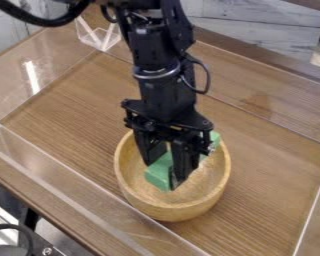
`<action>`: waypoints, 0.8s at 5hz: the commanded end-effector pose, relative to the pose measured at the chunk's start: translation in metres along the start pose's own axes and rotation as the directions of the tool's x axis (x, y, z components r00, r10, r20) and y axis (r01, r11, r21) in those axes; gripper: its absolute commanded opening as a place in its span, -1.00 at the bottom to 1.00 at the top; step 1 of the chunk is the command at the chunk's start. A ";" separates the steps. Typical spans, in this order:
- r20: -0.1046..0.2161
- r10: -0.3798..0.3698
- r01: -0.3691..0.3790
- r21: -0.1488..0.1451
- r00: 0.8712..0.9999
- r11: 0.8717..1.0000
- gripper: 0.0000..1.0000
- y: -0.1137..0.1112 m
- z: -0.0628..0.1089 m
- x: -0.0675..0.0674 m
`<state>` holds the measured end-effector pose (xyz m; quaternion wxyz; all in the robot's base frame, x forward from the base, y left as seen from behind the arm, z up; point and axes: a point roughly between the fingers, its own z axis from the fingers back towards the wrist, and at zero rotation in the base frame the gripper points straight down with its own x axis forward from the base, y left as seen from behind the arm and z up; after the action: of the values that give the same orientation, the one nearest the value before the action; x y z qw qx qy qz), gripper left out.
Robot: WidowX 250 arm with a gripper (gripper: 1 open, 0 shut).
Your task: Put the green block in the brown bowl
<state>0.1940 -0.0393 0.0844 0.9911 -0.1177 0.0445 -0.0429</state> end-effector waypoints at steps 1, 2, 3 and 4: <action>0.055 -0.012 0.012 -0.005 0.998 1.000 -1.00 -0.001 0.011 0.012; 0.056 -0.009 0.010 -0.010 0.998 1.000 -1.00 0.000 0.010 0.014; 0.058 -0.007 0.008 -0.014 0.998 1.000 -1.00 0.001 0.009 0.016; 0.061 -0.004 0.005 -0.017 0.998 1.000 -1.00 0.002 0.009 0.018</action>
<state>0.1998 -0.0386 0.0799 0.9903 -0.1267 0.0437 -0.0359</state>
